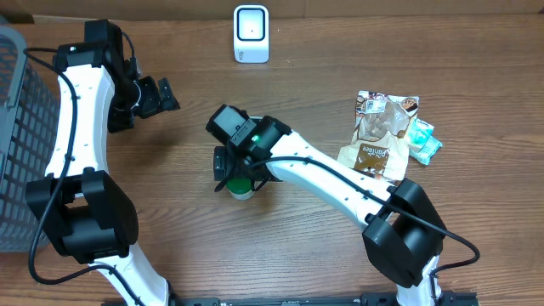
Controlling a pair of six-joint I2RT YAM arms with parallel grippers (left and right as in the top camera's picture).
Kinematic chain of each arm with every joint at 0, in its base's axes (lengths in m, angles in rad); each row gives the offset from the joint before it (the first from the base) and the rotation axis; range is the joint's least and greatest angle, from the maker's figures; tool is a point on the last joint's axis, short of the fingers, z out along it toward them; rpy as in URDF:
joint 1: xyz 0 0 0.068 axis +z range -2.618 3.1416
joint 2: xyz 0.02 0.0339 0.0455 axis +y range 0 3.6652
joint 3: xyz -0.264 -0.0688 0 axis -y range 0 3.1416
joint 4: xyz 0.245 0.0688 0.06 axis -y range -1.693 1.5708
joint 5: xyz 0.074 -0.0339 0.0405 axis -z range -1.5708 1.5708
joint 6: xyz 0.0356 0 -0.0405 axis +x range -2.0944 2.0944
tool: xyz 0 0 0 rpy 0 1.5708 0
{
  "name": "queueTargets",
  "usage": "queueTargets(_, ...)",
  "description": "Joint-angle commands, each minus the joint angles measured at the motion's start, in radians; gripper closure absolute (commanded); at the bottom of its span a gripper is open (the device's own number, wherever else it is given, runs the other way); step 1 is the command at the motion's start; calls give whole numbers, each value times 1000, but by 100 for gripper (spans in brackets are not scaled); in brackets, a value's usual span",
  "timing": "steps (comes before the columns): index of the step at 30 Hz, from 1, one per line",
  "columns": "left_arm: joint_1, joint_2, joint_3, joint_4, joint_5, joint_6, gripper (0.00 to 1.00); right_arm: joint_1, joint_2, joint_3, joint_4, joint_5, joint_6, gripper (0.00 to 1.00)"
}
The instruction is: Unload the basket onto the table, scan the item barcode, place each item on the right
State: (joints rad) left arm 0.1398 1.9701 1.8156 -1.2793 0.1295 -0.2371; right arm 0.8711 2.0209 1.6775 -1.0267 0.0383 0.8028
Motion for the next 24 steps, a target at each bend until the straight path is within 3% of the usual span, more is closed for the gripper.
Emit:
queueTargets(1, 4, -8, 13, 1, -8, -6, 0, -5, -10, -42, 40, 101, 88, 0)
queueTargets(5, 4, -8, 13, 2, -8, -6, 1, -2, 1, -66, 77, 75, 81, 0)
queueTargets(10, 4, -8, 13, 1, -8, -6, 0, 0, 5, -70, 88, 38, 18, 10)
queueTargets(20, 4, -8, 13, 2, -8, -6, 0, 40, 5, -70, 65, 35, -79, 47)
queueTargets(24, 4, -8, 13, 1, -8, -6, 0, 39, 5, -70, 42, 35, -159, 56)
